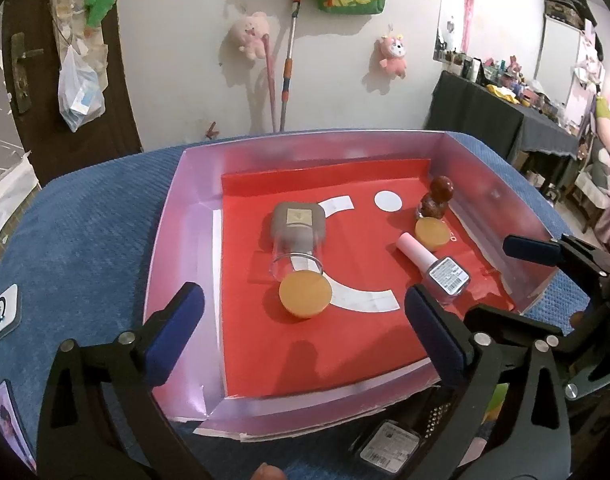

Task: Organize rigid objects
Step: 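Withdraw both open tools from the box toward the remaining items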

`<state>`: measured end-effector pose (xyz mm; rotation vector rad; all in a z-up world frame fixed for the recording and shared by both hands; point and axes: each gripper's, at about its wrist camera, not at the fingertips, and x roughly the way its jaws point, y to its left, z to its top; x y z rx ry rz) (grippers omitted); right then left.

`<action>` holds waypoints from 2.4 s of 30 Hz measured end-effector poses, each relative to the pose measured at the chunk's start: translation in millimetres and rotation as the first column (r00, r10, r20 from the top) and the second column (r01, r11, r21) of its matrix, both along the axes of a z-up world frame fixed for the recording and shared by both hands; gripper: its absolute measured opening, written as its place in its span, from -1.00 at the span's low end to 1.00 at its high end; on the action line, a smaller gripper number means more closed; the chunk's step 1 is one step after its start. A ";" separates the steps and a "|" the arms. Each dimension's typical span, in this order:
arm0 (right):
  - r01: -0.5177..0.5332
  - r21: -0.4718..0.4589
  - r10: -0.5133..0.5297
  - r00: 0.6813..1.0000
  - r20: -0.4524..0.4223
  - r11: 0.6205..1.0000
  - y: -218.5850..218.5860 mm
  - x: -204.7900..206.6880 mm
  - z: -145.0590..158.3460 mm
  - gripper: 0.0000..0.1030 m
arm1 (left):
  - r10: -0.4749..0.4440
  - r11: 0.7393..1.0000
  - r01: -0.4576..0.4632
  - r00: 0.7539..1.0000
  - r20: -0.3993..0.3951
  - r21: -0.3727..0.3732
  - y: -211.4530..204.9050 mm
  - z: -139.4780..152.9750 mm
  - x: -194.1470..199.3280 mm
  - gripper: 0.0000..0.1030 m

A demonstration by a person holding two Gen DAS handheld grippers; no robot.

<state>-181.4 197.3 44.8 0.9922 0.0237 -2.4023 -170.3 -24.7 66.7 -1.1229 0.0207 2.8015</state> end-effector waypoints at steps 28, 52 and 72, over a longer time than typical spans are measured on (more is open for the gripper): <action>0.027 -0.018 -0.028 0.999 -0.026 0.999 11.6 14.7 9.3 1.00 | 0.023 1.000 -0.023 1.000 -0.020 0.000 -5.9 6.6 20.1 1.00; 0.012 -0.048 -0.014 0.999 -0.051 0.999 25.6 55.9 18.3 1.00 | 0.024 0.999 -0.024 1.000 -0.016 0.026 -5.2 6.6 55.5 1.00; -0.025 -0.007 0.024 0.998 -0.066 1.000 17.6 90.9 8.4 1.00 | 0.015 0.999 -0.016 1.000 0.019 0.046 -7.6 -3.9 77.3 1.00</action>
